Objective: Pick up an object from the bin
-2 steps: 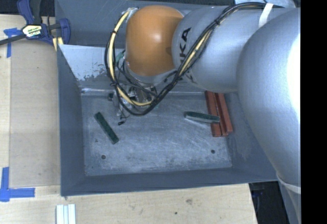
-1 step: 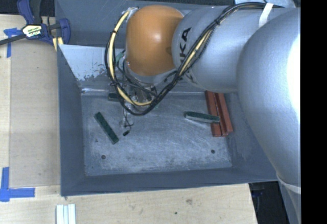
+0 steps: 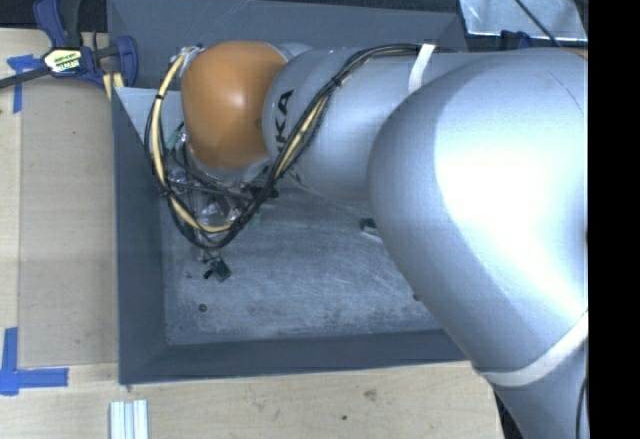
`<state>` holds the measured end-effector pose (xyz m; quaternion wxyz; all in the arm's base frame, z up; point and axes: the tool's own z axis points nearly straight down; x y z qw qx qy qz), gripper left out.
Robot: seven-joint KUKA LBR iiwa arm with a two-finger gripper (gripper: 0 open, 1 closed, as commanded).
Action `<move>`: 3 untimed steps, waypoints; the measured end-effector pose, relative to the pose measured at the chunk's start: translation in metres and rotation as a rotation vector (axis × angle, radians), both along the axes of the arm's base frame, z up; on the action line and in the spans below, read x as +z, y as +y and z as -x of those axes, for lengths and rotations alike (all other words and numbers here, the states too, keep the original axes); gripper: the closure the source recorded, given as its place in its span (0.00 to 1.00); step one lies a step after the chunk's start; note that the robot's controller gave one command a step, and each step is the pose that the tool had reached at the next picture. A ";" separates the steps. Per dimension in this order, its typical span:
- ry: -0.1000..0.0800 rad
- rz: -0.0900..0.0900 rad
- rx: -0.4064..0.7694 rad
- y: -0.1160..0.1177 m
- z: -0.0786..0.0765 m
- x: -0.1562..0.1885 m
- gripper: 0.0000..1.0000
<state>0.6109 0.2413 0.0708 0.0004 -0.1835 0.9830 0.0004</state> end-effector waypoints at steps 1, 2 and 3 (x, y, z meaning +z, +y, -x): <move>-0.002 -0.001 -0.010 -0.043 0.082 0.001 0.00; -0.006 0.004 0.085 -0.166 0.036 0.018 0.00; 0.001 -0.003 -0.074 -0.084 0.067 -0.001 0.00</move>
Offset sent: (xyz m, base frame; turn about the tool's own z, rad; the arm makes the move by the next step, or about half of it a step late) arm -0.0823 -0.0427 -0.0008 0.0098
